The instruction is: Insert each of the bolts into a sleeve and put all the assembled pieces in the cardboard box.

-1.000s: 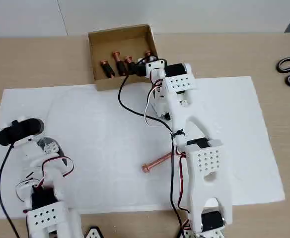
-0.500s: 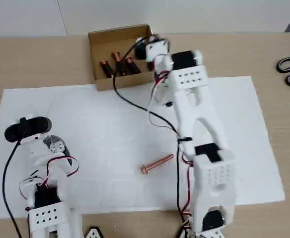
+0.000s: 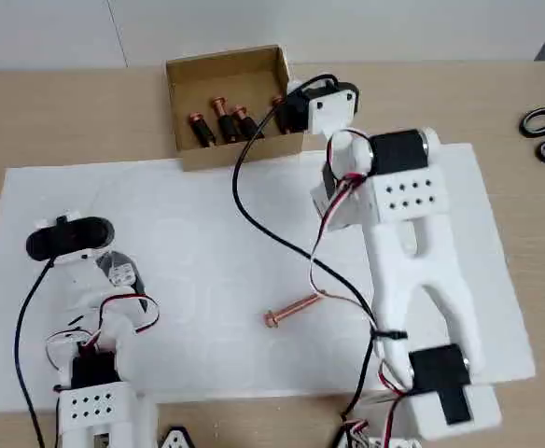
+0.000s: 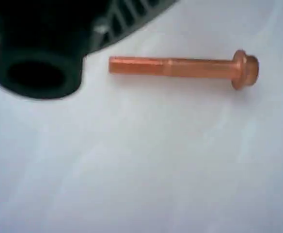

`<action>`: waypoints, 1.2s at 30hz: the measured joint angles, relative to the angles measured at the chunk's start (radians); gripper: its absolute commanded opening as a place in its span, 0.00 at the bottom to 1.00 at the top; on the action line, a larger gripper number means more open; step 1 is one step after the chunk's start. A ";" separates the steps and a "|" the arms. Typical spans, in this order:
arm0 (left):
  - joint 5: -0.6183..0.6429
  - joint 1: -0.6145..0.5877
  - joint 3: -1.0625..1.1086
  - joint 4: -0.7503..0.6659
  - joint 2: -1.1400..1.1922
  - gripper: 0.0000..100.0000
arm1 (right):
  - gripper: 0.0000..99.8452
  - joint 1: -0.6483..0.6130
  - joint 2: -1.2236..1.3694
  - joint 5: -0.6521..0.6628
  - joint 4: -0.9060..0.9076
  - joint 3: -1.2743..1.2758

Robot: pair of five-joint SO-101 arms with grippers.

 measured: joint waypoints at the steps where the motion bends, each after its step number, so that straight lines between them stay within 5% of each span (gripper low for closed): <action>1: 0.000 0.003 0.000 0.000 0.000 0.01 | 0.00 -0.002 -0.018 0.000 0.002 0.012; 8: 0.000 0.009 -0.003 0.020 0.000 0.01 | 0.00 -0.003 -0.130 0.000 0.002 0.043; 19: 0.018 0.186 -0.370 0.503 0.000 0.01 | 0.01 -0.046 -0.522 -0.261 -0.035 0.321; 32: 0.126 0.437 -0.482 0.526 0.000 0.01 | 0.01 -0.046 -1.000 -0.224 -0.233 0.792; 36: 0.126 0.456 -0.482 0.540 0.000 0.01 | 0.00 0.041 -1.178 -0.222 -0.315 0.956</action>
